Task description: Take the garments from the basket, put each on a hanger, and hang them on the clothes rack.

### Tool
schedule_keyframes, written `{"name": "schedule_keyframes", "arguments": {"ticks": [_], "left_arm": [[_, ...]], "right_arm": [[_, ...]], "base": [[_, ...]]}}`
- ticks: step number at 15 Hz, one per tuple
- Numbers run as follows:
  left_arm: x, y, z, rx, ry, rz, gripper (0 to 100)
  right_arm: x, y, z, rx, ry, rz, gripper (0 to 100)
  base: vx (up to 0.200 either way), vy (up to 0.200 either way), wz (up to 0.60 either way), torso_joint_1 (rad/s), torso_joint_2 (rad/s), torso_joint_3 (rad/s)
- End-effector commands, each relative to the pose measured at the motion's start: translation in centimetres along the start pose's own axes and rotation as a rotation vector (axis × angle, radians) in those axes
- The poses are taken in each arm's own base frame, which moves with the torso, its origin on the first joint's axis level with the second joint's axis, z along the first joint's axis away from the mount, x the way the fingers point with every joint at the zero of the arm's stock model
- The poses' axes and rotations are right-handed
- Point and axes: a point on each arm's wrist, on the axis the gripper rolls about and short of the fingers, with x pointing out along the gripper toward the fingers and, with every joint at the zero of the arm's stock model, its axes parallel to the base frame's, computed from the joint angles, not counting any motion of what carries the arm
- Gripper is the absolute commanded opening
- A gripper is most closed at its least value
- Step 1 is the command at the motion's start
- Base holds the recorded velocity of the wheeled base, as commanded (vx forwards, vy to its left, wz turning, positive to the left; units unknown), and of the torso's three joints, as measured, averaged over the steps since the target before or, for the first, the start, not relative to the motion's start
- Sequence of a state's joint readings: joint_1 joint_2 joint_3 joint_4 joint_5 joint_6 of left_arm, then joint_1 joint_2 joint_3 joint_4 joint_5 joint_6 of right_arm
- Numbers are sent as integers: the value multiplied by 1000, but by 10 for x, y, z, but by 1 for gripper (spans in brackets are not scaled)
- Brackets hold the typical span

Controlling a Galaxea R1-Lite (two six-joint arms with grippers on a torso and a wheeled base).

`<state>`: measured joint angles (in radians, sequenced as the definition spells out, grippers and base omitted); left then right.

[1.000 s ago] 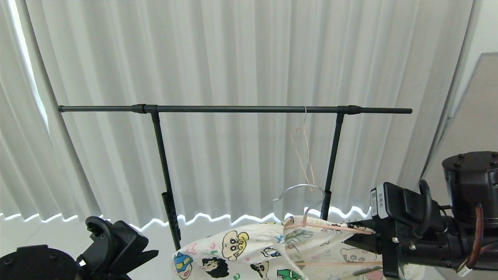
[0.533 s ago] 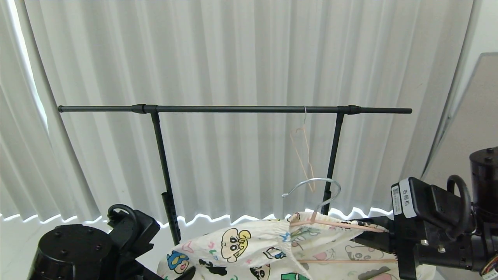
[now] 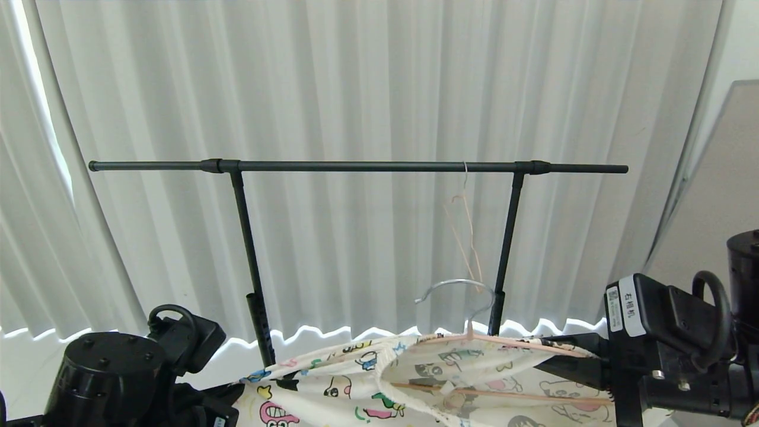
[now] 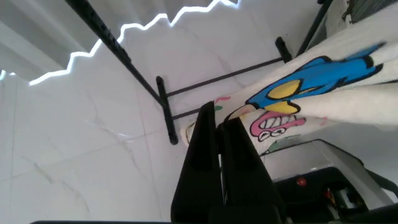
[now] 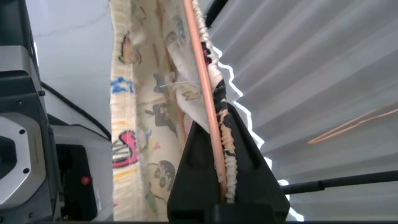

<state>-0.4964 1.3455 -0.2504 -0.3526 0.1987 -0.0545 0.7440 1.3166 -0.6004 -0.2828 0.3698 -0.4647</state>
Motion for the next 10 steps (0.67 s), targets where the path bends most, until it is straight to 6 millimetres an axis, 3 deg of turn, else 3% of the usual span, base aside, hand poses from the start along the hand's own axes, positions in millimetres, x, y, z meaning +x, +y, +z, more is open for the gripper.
{"name": "schedule_keyframes", "arguments": {"ticks": [1, 5, 6, 10], "left_arm": [[-1, 0, -1, -1, -2, 6, 0], [-9, -5, 3, 16, -69, -25, 0], [-14, -6, 3, 21, -95, -40, 100], [-19, -8, 14, 21, -181, -36, 100]], "right_arm": [[0, 0, 0, 0, 1, 0, 0], [-1, 0, 0, 65, -4, -7, 0], [-2, 0, 1, 81, -5, -8, 0], [-2, 0, 0, 97, 2, -24, 0]], "base": [[0, 0, 0, 0, 0, 0], [0, 0, 0, 0, 0, 0], [0, 0, 0, 0, 0, 0], [0, 0, 0, 0, 0, 0]]}}
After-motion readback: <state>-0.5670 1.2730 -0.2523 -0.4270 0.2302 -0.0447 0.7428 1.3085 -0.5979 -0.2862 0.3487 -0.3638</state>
